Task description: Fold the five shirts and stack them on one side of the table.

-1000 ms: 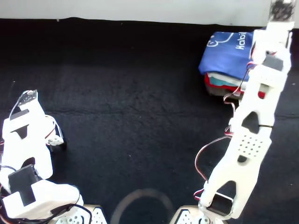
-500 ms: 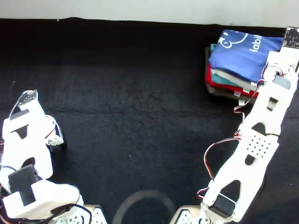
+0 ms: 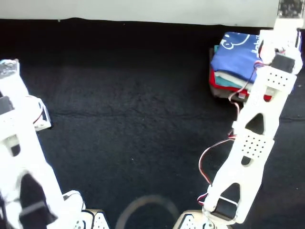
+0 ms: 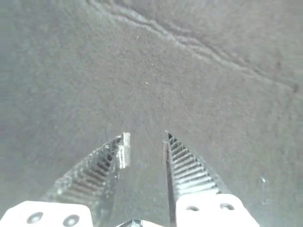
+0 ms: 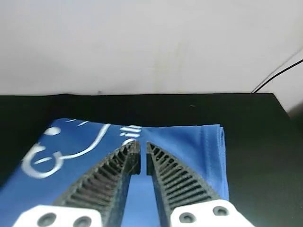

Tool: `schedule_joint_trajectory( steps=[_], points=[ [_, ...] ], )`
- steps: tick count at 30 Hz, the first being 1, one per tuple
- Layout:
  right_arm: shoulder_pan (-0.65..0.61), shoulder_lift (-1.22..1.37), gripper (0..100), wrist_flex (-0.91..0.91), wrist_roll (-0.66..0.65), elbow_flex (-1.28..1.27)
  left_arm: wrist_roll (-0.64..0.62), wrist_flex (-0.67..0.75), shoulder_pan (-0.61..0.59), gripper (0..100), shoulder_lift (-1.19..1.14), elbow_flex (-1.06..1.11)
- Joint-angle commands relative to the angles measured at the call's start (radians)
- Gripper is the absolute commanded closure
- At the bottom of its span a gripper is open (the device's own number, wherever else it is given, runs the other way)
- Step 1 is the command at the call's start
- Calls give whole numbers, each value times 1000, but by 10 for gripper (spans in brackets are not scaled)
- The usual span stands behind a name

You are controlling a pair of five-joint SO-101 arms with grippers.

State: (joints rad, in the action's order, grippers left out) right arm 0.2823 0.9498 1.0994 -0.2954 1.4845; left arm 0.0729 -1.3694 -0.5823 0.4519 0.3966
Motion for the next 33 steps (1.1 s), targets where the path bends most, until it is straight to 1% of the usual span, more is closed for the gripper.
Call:
schedule_joint_trajectory(
  steps=[1,6,10,11,13,14,16,21,23,26,28,31,33],
  points=[
    [-58,-174,961,291,12,120,-2,-98,42,867,156,-38],
    [-160,-323,961,661,8,193,-2,-189,67,867,312,-33],
    [-200,-427,965,668,14,88,-2,-192,70,867,417,99],
    [-208,-467,965,670,40,58,-2,-192,70,869,440,147],
    [-222,-579,965,670,143,-41,-2,-192,70,870,489,236],
    [-229,-651,965,670,184,-119,-2,-192,70,870,518,274],
    [-282,-819,965,670,227,-323,-2,-192,68,870,582,343],
    [-456,-1256,965,657,330,-1006,-2,-192,70,870,797,526],
    [-493,-1397,965,601,367,-1248,-2,-176,70,870,892,611],
    [-487,-1575,965,466,404,-1564,-2,-117,65,870,1046,743],
    [-447,-1679,965,372,414,-1751,-6,-83,70,870,1158,828],
    [-410,-1824,965,236,410,-2031,-8,-28,71,870,1334,960],
    [-397,-1919,965,159,408,-2210,-8,-3,70,870,1394,1038]
  ],
)
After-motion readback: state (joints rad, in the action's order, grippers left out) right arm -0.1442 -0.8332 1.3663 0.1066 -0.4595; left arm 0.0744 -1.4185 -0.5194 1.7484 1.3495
